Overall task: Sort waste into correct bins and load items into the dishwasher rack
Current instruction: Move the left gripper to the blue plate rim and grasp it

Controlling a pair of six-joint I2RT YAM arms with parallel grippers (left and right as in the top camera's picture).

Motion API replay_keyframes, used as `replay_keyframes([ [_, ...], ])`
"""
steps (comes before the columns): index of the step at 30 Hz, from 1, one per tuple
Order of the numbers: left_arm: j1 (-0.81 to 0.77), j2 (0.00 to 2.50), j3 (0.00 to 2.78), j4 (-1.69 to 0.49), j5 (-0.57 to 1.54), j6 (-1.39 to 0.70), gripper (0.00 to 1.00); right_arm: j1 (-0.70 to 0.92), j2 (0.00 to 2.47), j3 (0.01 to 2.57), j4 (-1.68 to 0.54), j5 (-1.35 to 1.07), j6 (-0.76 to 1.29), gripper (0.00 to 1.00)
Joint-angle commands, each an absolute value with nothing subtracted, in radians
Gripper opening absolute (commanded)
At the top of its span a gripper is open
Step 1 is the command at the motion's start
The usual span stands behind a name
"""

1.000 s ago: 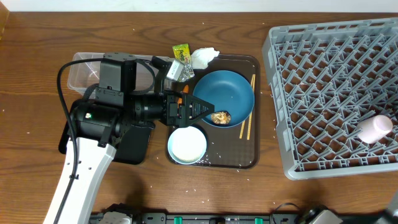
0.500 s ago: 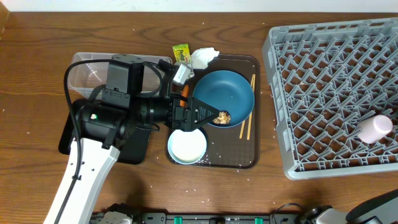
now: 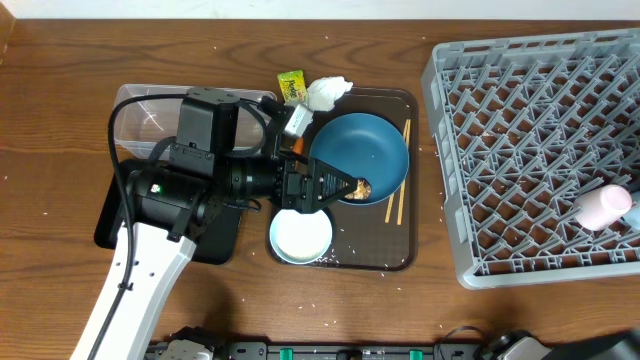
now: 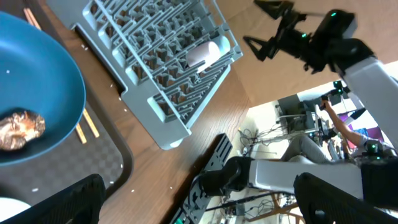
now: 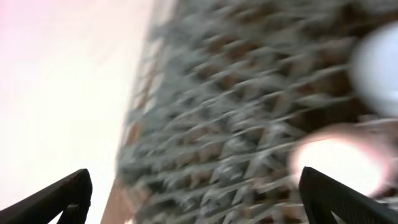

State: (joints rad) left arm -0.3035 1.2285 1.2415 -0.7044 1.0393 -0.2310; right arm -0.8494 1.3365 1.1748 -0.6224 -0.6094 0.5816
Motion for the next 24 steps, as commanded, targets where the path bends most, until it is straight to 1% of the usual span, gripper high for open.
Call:
replay_keyframes([
  [1, -0.309, 1.218, 1.25, -0.712, 0.952, -0.218, 0.95, -0.72, 1.249, 1.198, -0.65, -0.661, 0.493, 0.99],
  [4, -0.328, 1.208, 1.25, -0.786, 0.724, -0.241, 0.93, -0.593, 1.174, 1.198, -0.723, -0.561, 0.419, 0.99],
  [7, -0.359, 1.207, 1.25, -0.86, 0.406, -0.257, 0.93, -0.464, 1.108, 1.198, -0.836, -0.405, 0.353, 0.99],
  [9, -0.384, 1.219, 1.25, -0.891, 0.252, -0.271, 0.93, -0.388, 1.082, 1.198, -0.886, -0.321, 0.33, 0.99],
  [13, -0.442, 1.274, 1.249, -0.884, 0.21, -0.271, 0.91, -0.316, 1.073, 1.198, -0.949, -0.319, 0.308, 0.99],
  [15, -0.47, 1.31, 1.249, -0.883, 0.141, -0.295, 0.88, -0.3, 1.074, 1.195, -0.973, -0.318, 0.305, 0.93],
  [17, -0.496, 1.35, 1.249, -0.893, 0.083, -0.326, 0.87, -0.293, 1.076, 1.195, -0.984, -0.319, 0.305, 0.93],
  [19, -0.515, 1.378, 1.249, -0.904, 0.081, -0.328, 0.85, -0.293, 1.077, 1.195, -0.991, -0.356, 0.296, 0.92],
  [21, -0.53, 1.394, 1.249, -0.921, 0.076, -0.328, 0.84, -0.293, 1.077, 1.195, -1.0, -0.44, 0.233, 0.91],
  [22, -0.532, 1.398, 1.249, -0.933, 0.072, -0.329, 0.82, -0.293, 1.078, 1.195, -1.008, -0.488, 0.187, 0.92],
  [24, -0.532, 1.401, 1.247, -0.966, 0.036, -0.346, 0.81, -0.293, 1.078, 1.195, -1.028, -0.53, 0.128, 0.97],
])
